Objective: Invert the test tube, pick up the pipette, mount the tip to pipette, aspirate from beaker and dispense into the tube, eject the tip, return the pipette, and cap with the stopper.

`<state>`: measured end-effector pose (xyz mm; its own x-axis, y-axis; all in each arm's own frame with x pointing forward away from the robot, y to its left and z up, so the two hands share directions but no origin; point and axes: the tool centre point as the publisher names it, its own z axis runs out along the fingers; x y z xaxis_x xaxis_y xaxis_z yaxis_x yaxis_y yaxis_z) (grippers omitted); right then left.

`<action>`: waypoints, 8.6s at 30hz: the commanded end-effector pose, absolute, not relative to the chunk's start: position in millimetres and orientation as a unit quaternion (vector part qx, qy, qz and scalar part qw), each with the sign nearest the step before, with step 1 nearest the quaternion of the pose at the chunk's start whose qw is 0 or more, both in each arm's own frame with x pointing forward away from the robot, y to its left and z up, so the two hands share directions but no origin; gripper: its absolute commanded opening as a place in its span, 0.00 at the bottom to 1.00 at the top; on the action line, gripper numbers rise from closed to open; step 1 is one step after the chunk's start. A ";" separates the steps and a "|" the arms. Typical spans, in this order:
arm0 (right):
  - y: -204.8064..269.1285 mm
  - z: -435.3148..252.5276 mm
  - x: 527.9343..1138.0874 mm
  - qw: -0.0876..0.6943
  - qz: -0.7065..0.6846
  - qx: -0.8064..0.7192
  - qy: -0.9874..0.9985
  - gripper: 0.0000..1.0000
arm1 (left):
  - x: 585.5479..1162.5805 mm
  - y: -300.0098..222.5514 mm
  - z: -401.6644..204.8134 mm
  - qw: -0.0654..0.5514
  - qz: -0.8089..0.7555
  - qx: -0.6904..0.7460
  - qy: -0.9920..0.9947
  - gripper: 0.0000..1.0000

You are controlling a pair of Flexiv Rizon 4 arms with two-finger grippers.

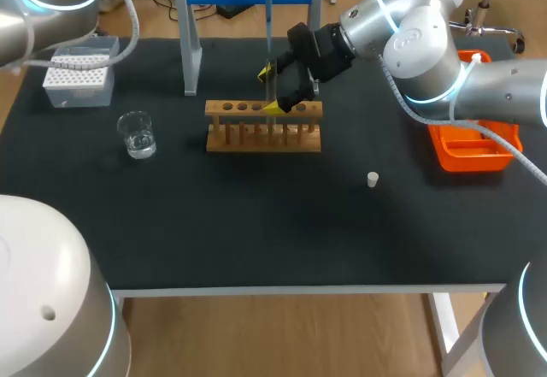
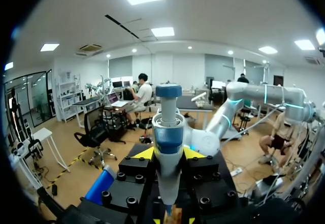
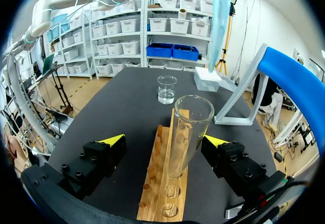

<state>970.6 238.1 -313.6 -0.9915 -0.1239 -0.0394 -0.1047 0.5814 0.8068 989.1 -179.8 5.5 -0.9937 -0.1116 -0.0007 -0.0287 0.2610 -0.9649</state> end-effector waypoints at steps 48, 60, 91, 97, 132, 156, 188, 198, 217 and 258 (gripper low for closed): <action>237.1 -312.4 970.7 0.012 -0.452 0.065 -0.890 1.00 | 993.0 -179.3 -22.8 0.031 -0.590 -0.080 0.803 0.00; 237.1 -312.4 970.7 0.012 -0.452 0.065 -0.890 1.00 | 997.6 -179.0 -23.2 0.042 -0.608 -0.085 0.789 0.00; 237.1 -312.4 970.7 0.012 -0.452 0.065 -0.890 1.00 | 985.1 -180.5 -24.4 0.032 -0.612 -0.086 0.786 0.00; 237.1 -312.4 970.7 0.012 -0.452 0.065 -0.890 1.00 | 984.5 -179.0 -25.6 0.033 -0.610 -0.090 0.787 0.00; 237.1 -312.4 970.7 0.012 -0.452 0.065 -0.890 1.00 | 998.6 -182.9 -39.8 0.026 -0.606 -0.089 0.790 0.00; 237.1 -312.4 970.7 0.012 -0.452 0.065 -0.890 1.00 | 997.5 -183.6 -39.4 0.025 -0.603 -0.088 0.792 0.00; 237.1 -312.4 970.7 0.012 -0.452 0.065 -0.890 1.00 | 995.2 -189.5 -48.6 0.036 -0.605 -0.089 0.790 0.00; 237.1 -312.4 970.7 0.012 -0.452 0.065 -0.890 1.00 | 993.3 -188.5 -55.4 0.046 -0.605 -0.099 0.788 0.00; 237.1 -312.4 970.7 0.012 -0.452 0.065 -0.890 1.00 | 992.6 -185.0 -67.8 0.054 -0.599 -0.109 0.791 0.00; 237.1 -312.4 970.7 0.012 -0.452 0.065 -0.890 1.00 | 996.3 -185.4 -83.2 0.053 -0.600 -0.105 0.791 0.00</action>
<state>970.5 238.0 -313.5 -0.9915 -0.1238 -0.0395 -0.1047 0.5814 0.8069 995.4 -184.8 -82.3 -0.9729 -0.2275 0.0419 -0.1017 0.2580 -0.9608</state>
